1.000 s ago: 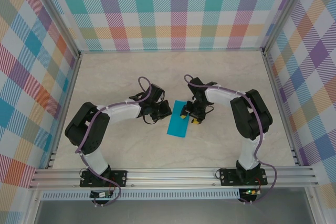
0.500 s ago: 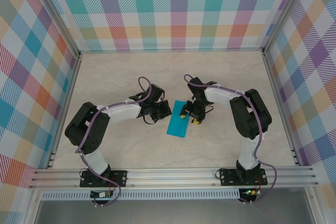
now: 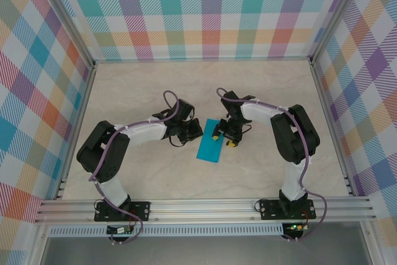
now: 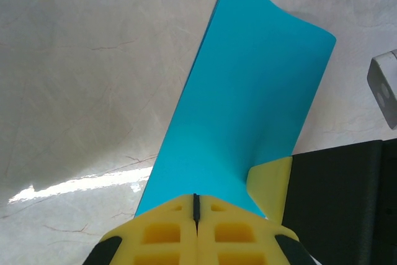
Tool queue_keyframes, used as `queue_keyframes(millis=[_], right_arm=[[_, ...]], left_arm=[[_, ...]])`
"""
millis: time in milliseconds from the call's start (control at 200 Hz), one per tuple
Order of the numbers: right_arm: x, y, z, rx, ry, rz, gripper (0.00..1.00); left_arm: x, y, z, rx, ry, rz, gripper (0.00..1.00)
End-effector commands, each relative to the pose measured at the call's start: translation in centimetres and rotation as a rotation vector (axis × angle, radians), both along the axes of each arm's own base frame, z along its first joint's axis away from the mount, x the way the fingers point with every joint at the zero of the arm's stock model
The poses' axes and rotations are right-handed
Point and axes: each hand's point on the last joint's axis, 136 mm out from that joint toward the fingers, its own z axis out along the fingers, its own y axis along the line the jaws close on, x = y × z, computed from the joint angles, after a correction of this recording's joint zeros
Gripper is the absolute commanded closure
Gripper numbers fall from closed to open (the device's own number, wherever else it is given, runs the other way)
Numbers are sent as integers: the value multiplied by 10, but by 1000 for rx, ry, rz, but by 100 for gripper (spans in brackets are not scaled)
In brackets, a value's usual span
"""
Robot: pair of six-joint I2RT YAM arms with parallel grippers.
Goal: Fold a paper plane with a square sheet of paper (pick it up from the middle)
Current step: Fold the square sheet of paper in half at the center of the table, then hold the square sheet of paper at the center of the table.
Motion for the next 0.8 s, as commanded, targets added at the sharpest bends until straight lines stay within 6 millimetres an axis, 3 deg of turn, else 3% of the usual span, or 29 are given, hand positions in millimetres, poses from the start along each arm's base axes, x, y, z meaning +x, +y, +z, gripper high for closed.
queue_keyframes(millis=[0, 340, 795], right_arm=[[-21, -36, -51, -200, 73, 14, 39], [-21, -37, -53, -205, 77, 18, 39], [-25, -37, -56, -199, 84, 16, 39]], left_arm=[[1, -16, 8, -41, 2, -30, 100], [3, -35, -1, -114, 38, -65, 100], [3, -26, -32, -40, 62, -52, 100]])
